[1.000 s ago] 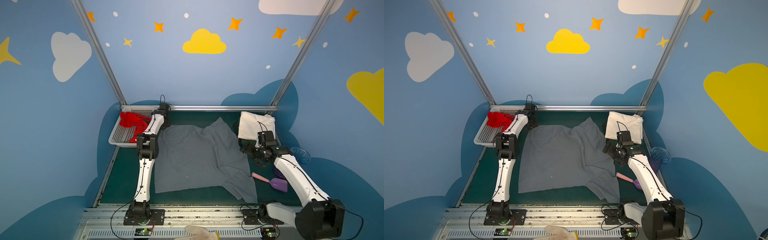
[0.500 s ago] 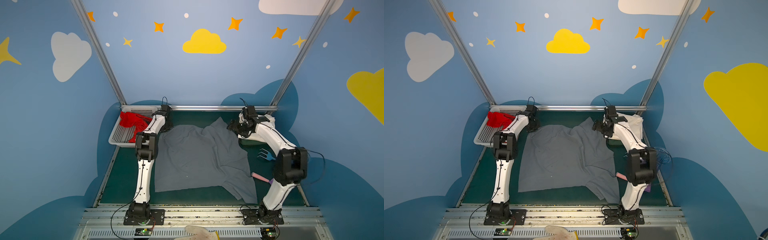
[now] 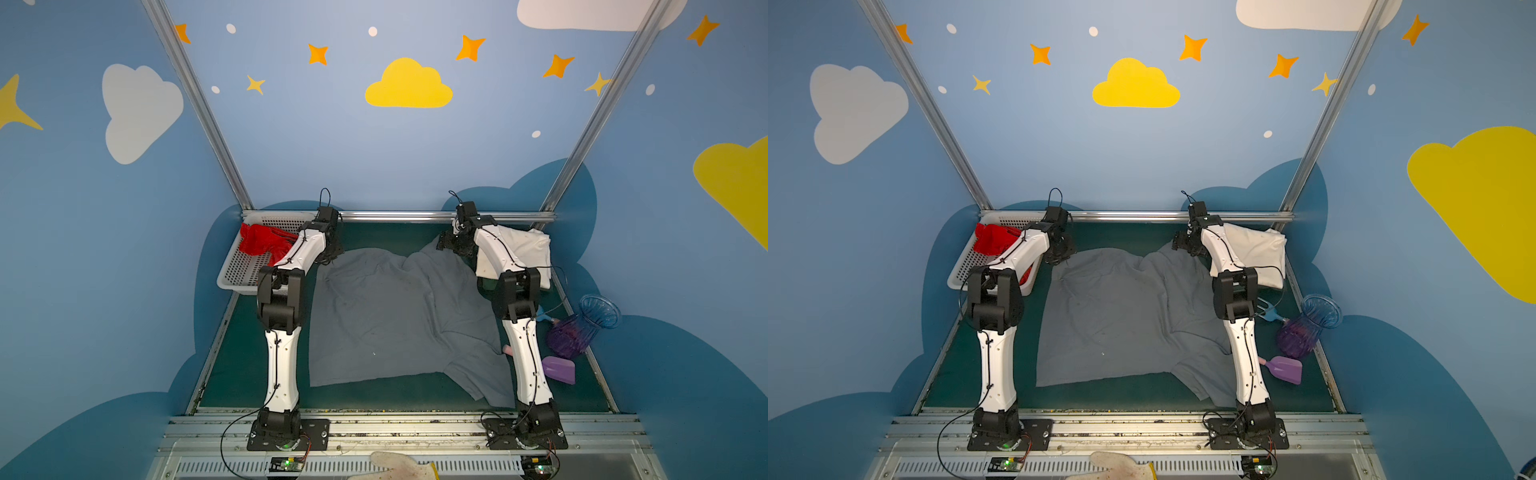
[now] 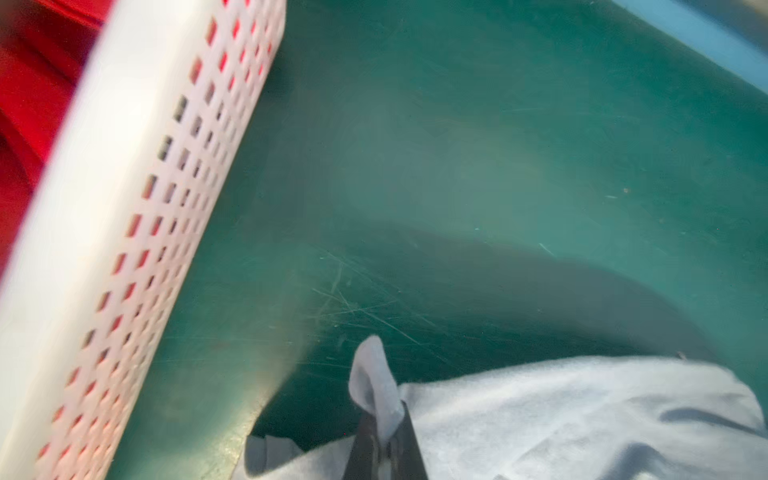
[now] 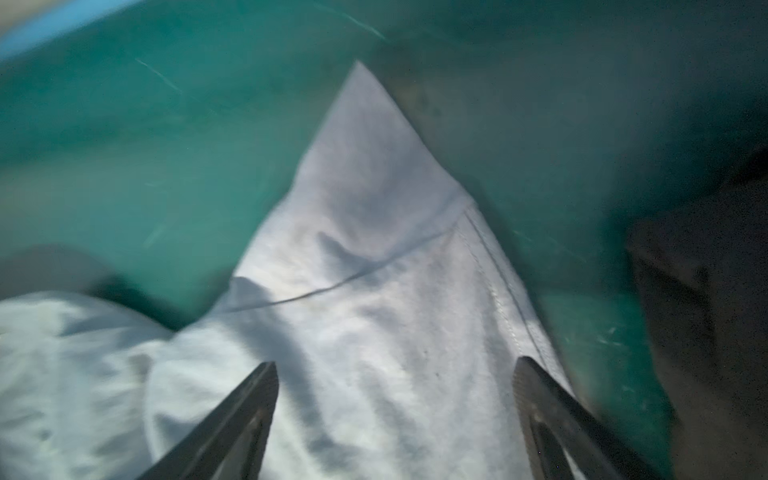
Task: Fold and stack the t-shirts
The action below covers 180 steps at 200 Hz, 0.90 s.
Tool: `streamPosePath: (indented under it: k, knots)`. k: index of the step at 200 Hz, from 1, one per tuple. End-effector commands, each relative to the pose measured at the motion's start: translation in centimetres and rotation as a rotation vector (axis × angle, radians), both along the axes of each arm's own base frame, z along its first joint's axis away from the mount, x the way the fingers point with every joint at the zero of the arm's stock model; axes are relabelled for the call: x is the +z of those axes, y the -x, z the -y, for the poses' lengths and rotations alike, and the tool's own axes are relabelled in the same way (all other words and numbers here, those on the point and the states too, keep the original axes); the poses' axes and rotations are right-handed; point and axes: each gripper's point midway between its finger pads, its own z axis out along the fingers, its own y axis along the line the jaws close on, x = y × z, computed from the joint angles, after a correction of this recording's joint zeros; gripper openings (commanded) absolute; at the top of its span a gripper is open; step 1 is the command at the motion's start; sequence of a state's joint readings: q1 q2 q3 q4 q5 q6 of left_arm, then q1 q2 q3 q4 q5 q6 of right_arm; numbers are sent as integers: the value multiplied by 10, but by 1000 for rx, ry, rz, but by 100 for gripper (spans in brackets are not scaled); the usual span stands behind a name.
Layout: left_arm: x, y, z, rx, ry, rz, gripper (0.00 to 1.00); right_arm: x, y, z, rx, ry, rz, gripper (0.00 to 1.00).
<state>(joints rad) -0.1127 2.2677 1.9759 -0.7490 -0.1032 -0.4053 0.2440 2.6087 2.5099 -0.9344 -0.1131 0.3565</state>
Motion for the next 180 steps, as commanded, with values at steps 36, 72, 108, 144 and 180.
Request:
streamPosePath:
  k: [36, 72, 108, 144, 180]
  knots:
    - [8, 6, -3, 2, 0, -3, 4, -4, -11, 24, -53, 128, 41, 86]
    - [8, 9, 5, -18, 45, -1, 4, -18, -14, 23, -27, 114, 34, 86]
    - [6, 9, 12, -31, 72, -3, 4, -36, -6, 14, 27, 62, -21, 85]
    - [8, 6, 15, -39, 87, 4, 4, -35, 1, 13, 66, 9, -56, 70]
    - [5, 3, 16, -42, 87, -8, 4, -38, 9, -11, 136, -135, -92, 55]
